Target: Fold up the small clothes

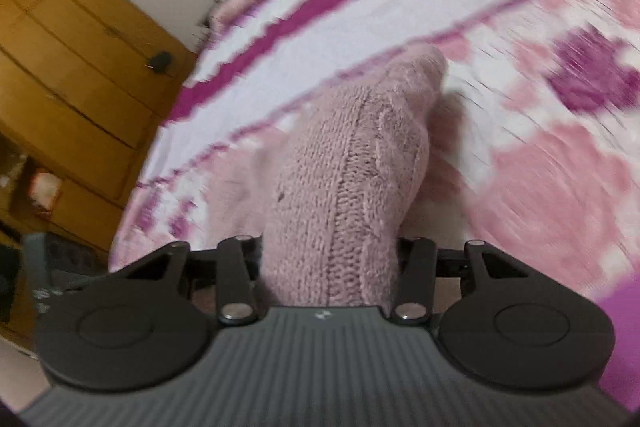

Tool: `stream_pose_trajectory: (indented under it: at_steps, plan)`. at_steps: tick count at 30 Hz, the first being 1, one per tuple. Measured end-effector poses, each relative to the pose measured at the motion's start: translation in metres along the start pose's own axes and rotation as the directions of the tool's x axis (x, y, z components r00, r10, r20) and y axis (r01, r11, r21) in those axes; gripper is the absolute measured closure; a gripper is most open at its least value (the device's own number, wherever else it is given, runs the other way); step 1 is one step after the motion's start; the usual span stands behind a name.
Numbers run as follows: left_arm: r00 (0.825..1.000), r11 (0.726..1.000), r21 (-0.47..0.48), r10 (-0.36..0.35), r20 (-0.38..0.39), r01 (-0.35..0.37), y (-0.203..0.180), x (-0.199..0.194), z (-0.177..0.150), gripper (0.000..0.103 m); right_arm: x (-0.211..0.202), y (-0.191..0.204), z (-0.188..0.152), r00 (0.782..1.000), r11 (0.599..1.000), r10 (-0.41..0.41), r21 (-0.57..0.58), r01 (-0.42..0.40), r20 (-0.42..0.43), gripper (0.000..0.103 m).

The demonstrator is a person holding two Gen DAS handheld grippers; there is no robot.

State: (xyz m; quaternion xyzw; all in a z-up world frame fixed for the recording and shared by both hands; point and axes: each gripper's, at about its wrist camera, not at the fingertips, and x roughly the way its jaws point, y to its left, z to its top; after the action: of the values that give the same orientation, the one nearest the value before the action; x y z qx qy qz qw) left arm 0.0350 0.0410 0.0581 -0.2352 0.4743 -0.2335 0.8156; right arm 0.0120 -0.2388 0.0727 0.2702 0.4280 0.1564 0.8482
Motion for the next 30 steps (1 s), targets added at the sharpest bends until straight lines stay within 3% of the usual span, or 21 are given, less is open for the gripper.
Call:
stream_pose_trajectory:
  at_steps: [2, 4, 5, 10, 16, 18, 19, 21, 24, 27, 30]
  plan:
    - [0.993, 0.989, 0.09, 0.119, 0.021, -0.121, -0.01, 0.003, -0.009, 0.038, 0.006, -0.004, -0.014, 0.998, 0.997, -0.066, -0.041, 0.065, -0.017, 0.053]
    - [0.969, 0.951, 0.186, 0.241, 0.05, -0.246, -0.019, 0.007, -0.018, 0.036, 0.018, -0.007, -0.027, 0.991, 0.989, -0.127, -0.085, 0.124, -0.031, 0.047]
    - [0.964, 0.943, 0.204, 0.258, 0.057, -0.265, -0.02, 0.008, -0.019, 0.036, 0.022, -0.008, -0.032, 0.991, 0.985, -0.136, -0.108, 0.133, -0.02, 0.043]
    - [0.953, 0.926, 0.228, 0.289, 0.091, -0.302, -0.028, -0.002, -0.018, 0.036, 0.01, 0.004, -0.031, 0.987, 0.965, -0.161, -0.21, 0.158, 0.002, 0.041]
    - [0.954, 0.931, 0.21, 0.289, 0.079, -0.299, -0.031, -0.02, -0.022, 0.036, -0.037, 0.003, -0.034, 0.985, 0.938, -0.16, -0.299, 0.173, 0.067, 0.045]
    - [0.955, 0.933, 0.207, 0.286, 0.074, -0.295, -0.03, -0.023, -0.026, 0.036, -0.046, 0.002, -0.038, 0.982, 0.927, -0.167, -0.325, 0.187, 0.09, 0.065]
    - [0.955, 0.931, 0.211, 0.288, 0.073, -0.297, -0.03, -0.025, -0.028, 0.036, -0.047, 0.0, -0.039, 0.983, 0.926, -0.165, -0.329, 0.184, 0.086, 0.068]
    - [0.944, 0.915, 0.234, 0.319, 0.081, -0.329, -0.03, -0.024, -0.031, 0.036, -0.043, -0.002, -0.043, 0.987, 0.927, -0.15, -0.339, 0.162, 0.061, 0.074]
    - [0.913, 0.878, 0.25, 0.396, 0.099, -0.408, -0.023, -0.017, -0.032, 0.036, -0.031, 0.007, -0.05, 0.991, 0.921, -0.129, -0.365, 0.136, 0.045, 0.074]
    - [0.901, 0.871, 0.233, 0.421, 0.104, -0.433, -0.014, -0.017, -0.03, 0.029, -0.015, 0.018, -0.056, 0.992, 0.906, -0.121, -0.403, 0.13, 0.046, 0.074]
    - [0.902, 0.872, 0.229, 0.419, 0.106, -0.432, -0.012, -0.017, -0.029, 0.029, -0.01, 0.019, -0.056, 0.986, 0.894, -0.147, -0.416, 0.165, 0.073, 0.074]
